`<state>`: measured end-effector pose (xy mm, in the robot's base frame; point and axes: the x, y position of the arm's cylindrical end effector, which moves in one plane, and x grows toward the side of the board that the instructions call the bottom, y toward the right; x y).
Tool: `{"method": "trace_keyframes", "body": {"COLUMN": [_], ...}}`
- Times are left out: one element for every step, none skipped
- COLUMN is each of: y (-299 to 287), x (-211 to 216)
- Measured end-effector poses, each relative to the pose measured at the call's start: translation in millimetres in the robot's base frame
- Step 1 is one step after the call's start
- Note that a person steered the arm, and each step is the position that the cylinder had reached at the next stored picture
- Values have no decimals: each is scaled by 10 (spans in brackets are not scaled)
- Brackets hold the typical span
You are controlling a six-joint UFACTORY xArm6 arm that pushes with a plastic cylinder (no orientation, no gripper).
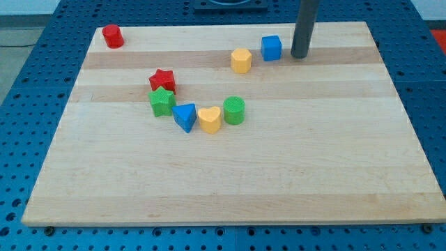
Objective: Push the blue cube to the top of the yellow hexagon
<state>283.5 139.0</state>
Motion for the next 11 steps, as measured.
{"method": "trace_keyframes", "body": {"y": [-28, -153, -342, -527, -549, -617, -799, -951, -1082, -1098, -883], "x": [-26, -26, -26, -22, 56, 191, 163, 39, -48, -96, -180]}}
